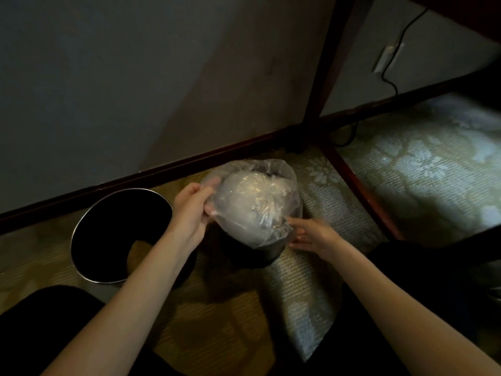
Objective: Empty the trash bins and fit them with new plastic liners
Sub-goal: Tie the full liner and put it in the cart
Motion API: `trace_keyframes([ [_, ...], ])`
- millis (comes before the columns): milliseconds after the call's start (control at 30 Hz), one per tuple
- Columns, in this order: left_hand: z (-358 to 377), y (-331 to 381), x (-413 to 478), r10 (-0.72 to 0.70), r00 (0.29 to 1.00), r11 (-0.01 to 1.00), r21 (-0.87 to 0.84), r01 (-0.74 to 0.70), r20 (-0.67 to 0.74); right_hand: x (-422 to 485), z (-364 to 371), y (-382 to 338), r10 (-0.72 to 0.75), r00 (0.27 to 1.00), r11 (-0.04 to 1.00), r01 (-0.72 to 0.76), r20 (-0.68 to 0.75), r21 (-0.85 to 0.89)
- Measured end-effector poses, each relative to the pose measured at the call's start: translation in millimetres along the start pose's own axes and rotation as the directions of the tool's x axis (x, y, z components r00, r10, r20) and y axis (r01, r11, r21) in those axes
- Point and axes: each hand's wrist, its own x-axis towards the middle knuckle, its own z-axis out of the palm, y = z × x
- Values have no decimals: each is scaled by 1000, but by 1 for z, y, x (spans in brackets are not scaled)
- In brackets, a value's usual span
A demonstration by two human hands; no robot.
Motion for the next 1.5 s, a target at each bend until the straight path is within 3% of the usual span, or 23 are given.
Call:
trace_keyframes([
  [100, 6, 21, -6, -52, 984, 972, -217, 89, 172, -1, 8, -2, -108, 984, 994, 102, -142, -48],
  [167, 7, 29, -10, -103, 967, 945, -280, 168, 232, -5, 8, -7, -130, 978, 990, 137, -166, 32],
  [233, 8, 34, -15, -129, 969, 929, -315, 193, 212, -11, 3, -17, -195, 961, 965, 223, -194, 136],
  [333, 11, 45, -22, -114, 991, 926, -355, 133, 74, -29, -3, -42, -345, 916, 881, 391, -203, 268],
  [467, 1, 64, -23, 98, 989, 969, -236, -71, 106, -55, -3, -78, -568, 785, 766, 614, -245, 189],
  [533, -8, 68, -22, 226, 957, 972, 31, -235, 181, -62, -5, -90, -620, 739, 745, 660, -265, 95],
  [600, -19, 69, -18, 245, 933, 824, 450, -343, 264, -62, -8, -93, -592, 763, 786, 617, -260, 21],
  [667, -30, 69, -11, 114, 956, 441, 849, -291, 269, -57, -15, -92, -525, 815, 847, 528, -245, -56],
  [733, -35, 70, -7, -19, 974, 52, 973, -226, 227, -54, -23, -91, -498, 838, 866, 468, -224, -177],
  [800, -36, 69, -4, -21, 976, -93, 972, -217, 216, -53, -29, -92, -503, 839, 836, 411, -208, -364],
  [900, -35, 64, -6, 197, 937, -94, 956, -276, 290, -57, -30, -95, -459, 880, 708, 283, -117, -646],
  [933, -35, 63, -7, 285, 901, -25, 942, -333, 326, -59, -29, -96, -442, 894, 667, 271, -76, -694],
  [1000, -35, 63, -8, 403, 843, 272, 833, -482, 356, -63, -30, -101, -519, 853, 620, 336, -49, -709],
  [1067, -32, 65, -4, 505, 821, 554, 629, -545, 266, -65, -32, -109, -667, 725, 648, 448, -174, -616],
  [1100, -30, 66, -2, 525, 829, 645, 547, -534, 191, -65, -32, -111, -695, 676, 680, 505, -246, -532],
  [1167, -27, 64, -2, 495, 860, 731, 474, -491, 128, -65, -30, -114, -658, 701, 739, 529, -275, -417],
  [1233, -31, 58, -2, 471, 853, 616, 608, -501, 227, -64, -28, -117, -558, 804, 818, 493, -204, -296],
  [1300, -41, 57, -1, 486, 814, 427, 725, -540, 319, -67, -33, -129, -501, 838, 859, 512, -215, -6],
  [1367, -50, 64, -2, 476, 781, 296, 762, -576, 405, -68, -39, -139, -464, 848, 825, 519, -258, 223],
  [1467, -57, 65, -5, 307, 782, 14, 819, -574, 543, -64, -41, -137, -392, 898, 805, 440, -200, 398],
  [1500, -59, 63, -6, 307, 771, -39, 816, -576, 558, -65, -42, -137, -379, 905, 794, 426, -196, 434],
])
